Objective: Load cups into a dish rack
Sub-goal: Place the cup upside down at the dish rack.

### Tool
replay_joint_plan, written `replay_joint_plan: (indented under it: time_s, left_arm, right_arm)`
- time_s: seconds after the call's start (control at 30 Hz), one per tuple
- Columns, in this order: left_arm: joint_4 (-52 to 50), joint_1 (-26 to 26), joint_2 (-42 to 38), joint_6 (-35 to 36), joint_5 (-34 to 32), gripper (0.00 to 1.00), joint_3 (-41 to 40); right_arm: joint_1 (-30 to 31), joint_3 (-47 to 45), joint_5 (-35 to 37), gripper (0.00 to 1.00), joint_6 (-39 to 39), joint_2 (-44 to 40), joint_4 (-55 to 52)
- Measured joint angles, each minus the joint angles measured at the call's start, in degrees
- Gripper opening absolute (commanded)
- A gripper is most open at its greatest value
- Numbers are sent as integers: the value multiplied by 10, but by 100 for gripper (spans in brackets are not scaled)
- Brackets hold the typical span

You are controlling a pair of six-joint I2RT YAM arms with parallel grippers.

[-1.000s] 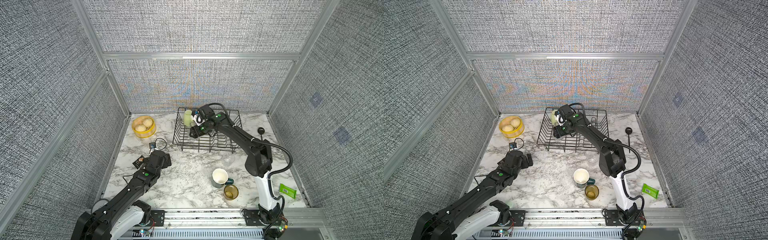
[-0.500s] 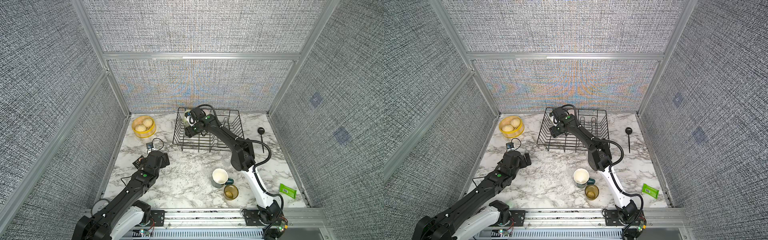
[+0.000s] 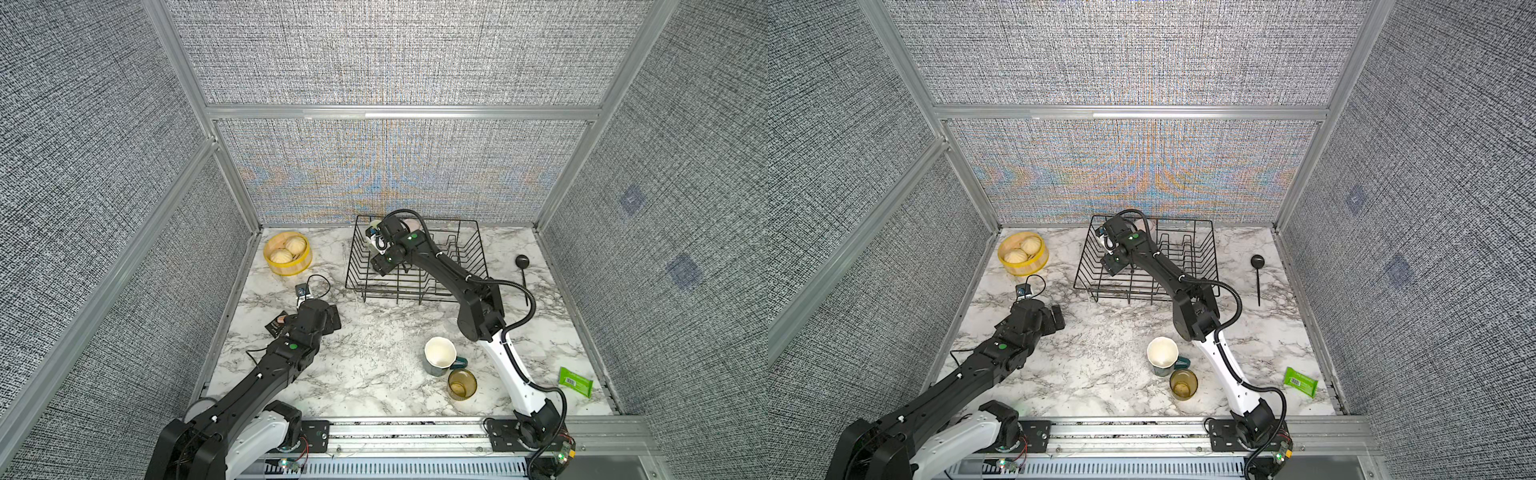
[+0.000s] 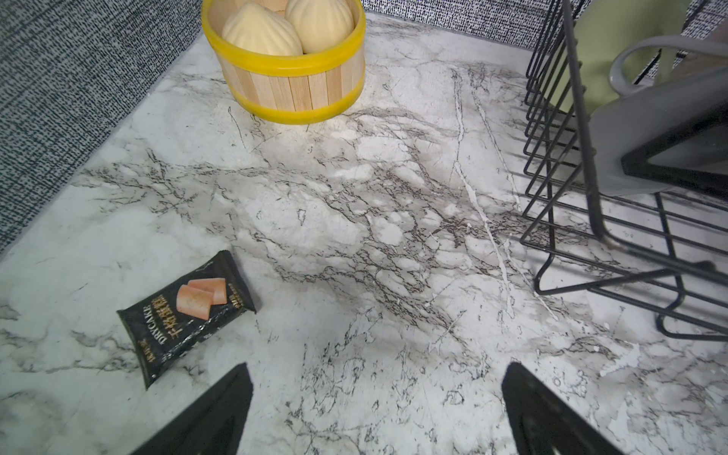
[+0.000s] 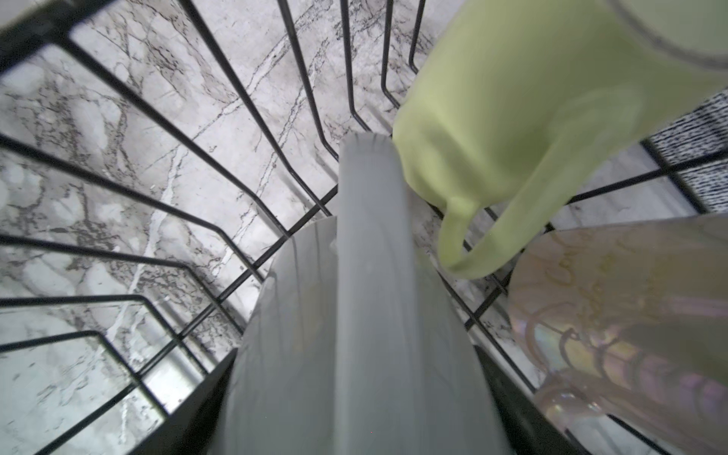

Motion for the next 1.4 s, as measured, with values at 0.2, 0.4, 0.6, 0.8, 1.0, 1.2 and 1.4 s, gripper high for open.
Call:
replay_joint_plan:
  time_s: [0.2,0.4,0.6,0.8,1.0,1.2,1.4]
  left_arm:
    - [0,1,-9,0,-3,100,-3]
    - [0,1,-7,0,-2,100,-3]
    - [1,1,-10,-1,6,100,-3]
    - [4,1,-11,-2,14,100,-3]
    - [4,1,-17,-1,22,100,-3]
    - [5,1,-24,0,24,100,-4]
    - [5,1,-24,0,29,100,-4]
  right_arm:
    - [1,4,15,74,-36,12,42]
    - [2,18,28,84,-65,28,64]
    - [8,13,42,92,-84,25,61]
    - [14,-3,51,95,-96,7,58]
    - [14,-7,51,89,-96,-2,57]
    - [9,-10,43,74,-88,-8,57]
    - [-19,-9,-15,71,-42,-13,55]
